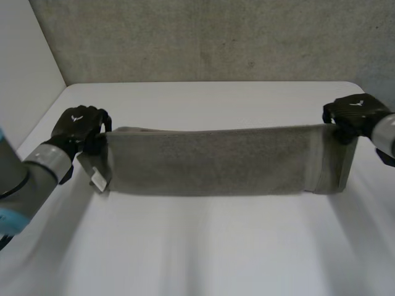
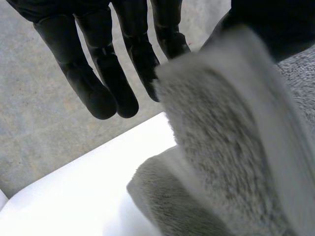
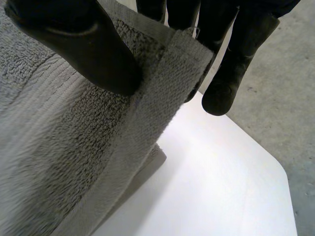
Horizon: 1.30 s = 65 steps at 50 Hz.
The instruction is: Fold the towel.
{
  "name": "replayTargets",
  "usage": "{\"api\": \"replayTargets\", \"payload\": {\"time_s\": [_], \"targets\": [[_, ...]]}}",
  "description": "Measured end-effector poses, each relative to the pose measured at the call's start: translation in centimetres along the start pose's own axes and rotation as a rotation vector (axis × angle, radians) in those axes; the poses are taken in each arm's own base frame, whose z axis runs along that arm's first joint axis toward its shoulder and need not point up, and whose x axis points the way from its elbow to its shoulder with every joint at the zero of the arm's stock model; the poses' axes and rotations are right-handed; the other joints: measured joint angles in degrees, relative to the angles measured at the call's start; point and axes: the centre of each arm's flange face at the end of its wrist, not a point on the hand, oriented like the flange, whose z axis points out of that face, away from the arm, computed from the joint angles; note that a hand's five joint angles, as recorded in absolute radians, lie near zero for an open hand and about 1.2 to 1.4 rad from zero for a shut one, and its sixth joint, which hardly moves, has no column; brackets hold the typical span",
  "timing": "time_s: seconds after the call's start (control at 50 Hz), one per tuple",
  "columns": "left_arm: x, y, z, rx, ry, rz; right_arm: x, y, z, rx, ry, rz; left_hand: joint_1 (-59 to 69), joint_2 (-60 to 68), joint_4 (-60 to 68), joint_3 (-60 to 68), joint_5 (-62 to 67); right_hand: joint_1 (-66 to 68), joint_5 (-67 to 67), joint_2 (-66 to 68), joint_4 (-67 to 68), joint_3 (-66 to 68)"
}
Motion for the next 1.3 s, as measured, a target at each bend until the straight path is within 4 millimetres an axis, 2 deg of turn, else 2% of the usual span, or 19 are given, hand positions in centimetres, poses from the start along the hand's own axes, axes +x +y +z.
{"api": "replayTargets", "payload": {"time_s": [0.04, 0.14, 0.26, 0.32, 0.38, 0.42, 0.44, 0.46, 0.5, 0.54, 0.62, 0.7, 0.82, 0.92, 0.96, 1.04, 1.12, 1.24, 1.3], "targets": [[-0.3, 0.4, 1.8, 0.008, -0.014, 0.009, -0.5, 0.2, 1.9, -0.003, 0.009, -0.013, 0.0, 0.0, 0.0, 0.01, 0.0, 0.0, 0.0, 0.0, 0.0, 0.0], [-0.8, 1.2, 4.9, 0.034, -0.035, 0.022, -1.2, 0.6, 5.0, 0.006, 0.03, -0.028, 0.0, 0.0, 0.0, 0.02, 0.0, 0.0, 0.0, 0.0, 0.0, 0.0], [-0.5, 2.1, 8.0, 0.07, -0.027, 0.032, -1.6, 1.6, 8.7, 0.042, 0.051, -0.024, 0.0, 0.0, 0.0, 0.06, 0.0, 0.0, 0.0, 0.0, 0.0, 0.0], [-0.4, 2.5, 8.9, 0.083, -0.022, 0.035, -1.7, 2.0, 9.8, 0.056, 0.067, -0.022, -0.1, -0.44, -0.3, -0.57, -0.22, -0.02, -0.16, -0.05, -0.06, -0.03], [-0.3, 3.0, 9.8, 0.095, -0.017, 0.038, -1.7, 2.3, 10.9, 0.071, 0.097, -0.024, -5.44, -9.49, -9.89, -10.67, -8.12, -5.73, -6.05, -6.19, -6.4, -5.77], [-0.2, 3.2, 10.3, 0.103, -0.014, 0.04, -1.6, 2.3, 11.4, 0.084, 0.121, -0.027, -20.82, -24.55, -24.23, -24.63, -22.25, -21.47, -22.07, -22.3, -20.89, -21.53], [-0.1, 3.3, 10.6, 0.108, -0.012, 0.041, -1.6, 2.3, 11.6, 0.091, 0.133, -0.029, -29.35, -32.8, -33.01, -34.25, -30.81, -33.83, -36.04, -34.7, -33.95, -33.68], [-0.1, 3.3, 10.7, 0.111, -0.011, 0.042, -1.5, 2.2, 11.7, 0.096, 0.14, -0.03, -34.8, -38.03, -39.03, -39.54, -37.0, -39.51, -40.96, -40.52, -39.66, -39.36], [0.0, 3.1, 11.0, 0.121, -0.01, 0.044, -1.5, 1.9, 11.9, 0.113, 0.161, -0.034, -53.14, -56.35, -57.41, -58.31, -55.37, -56.04, -59.77, -57.4, -56.6, -56.3], [0.0, 2.8, 11.1, 0.131, -0.011, 0.047, -1.4, 1.7, 11.9, 0.124, 0.171, -0.036, -63.27, -66.46, -67.4, -68.95, -67.04, -61.53, -64.23, -62.35, -62.32, -62.16], [-0.1, 1.6, 11.0, 0.15, -0.022, 0.047, -1.4, 0.8, 11.6, 0.146, 0.181, -0.04, -66.83, -71.13, -71.0, -73.19, -71.93, -62.72, -64.23, -62.38, -62.5, -62.63], [-0.3, -0.4, 10.4, 0.17, -0.035, 0.044, -1.3, -1.2, 10.2, 0.179, 0.186, -0.045, -66.88, -71.13, -71.0, -73.26, -72.09, -62.88, -64.23, -62.38, -62.5, -62.63], [-0.3, -4.7, 7.7, 0.214, -0.046, 0.022, -0.8, -5.0, 6.1, 0.235, 0.199, -0.055, -66.95, -71.13, -71.0, -73.32, -72.16, -62.89, -64.23, -62.38, -62.5, -62.63], [0.0, -6.6, 5.0, 0.217, -0.047, -0.008, -0.9, -6.1, 2.7, 0.236, 0.2, -0.056, -67.14, -71.14, -71.0, -73.57, -72.21, -62.91, -64.22, -62.38, -62.5, -62.63], [0.3, -6.5, 3.5, 0.196, -0.044, -0.027, -1.3, -5.8, 1.1, 0.215, 0.193, -0.053, -67.16, -71.15, -71.0, -73.58, -72.23, -63.09, -64.23, -62.38, -62.5, -62.63], [1.0, -5.3, 1.7, 0.145, -0.037, -0.047, -1.9, -4.7, -0.5, 0.171, 0.176, -0.045, -67.19, -71.15, -71.03, -73.59, -72.26, -63.14, -64.23, -62.38, -62.5, -62.63], [1.8, -3.1, 0.3, 0.079, -0.028, -0.061, -3.1, -2.3, -1.6, 0.101, 0.144, -0.032, -67.26, -71.15, -71.02, -73.62, -72.33, -63.15, -64.23, -62.38, -62.5, -62.63], [2.2, -0.8, -0.4, 0.026, -0.047, -0.071, -4.4, 0.7, -1.8, 0.051, 0.113, -0.023, -67.29, -71.15, -71.02, -73.62, -72.32, -63.16, -64.23, -62.38, -62.5, -62.63], [2.1, 0.1, -0.3, 0.009, -0.068, -0.073, -4.6, 2.5, -1.2, 0.038, 0.106, -0.019, -67.29, -71.15, -71.02, -73.62, -72.33, -63.1, -64.22, -62.38, -62.5, -62.63]]}}
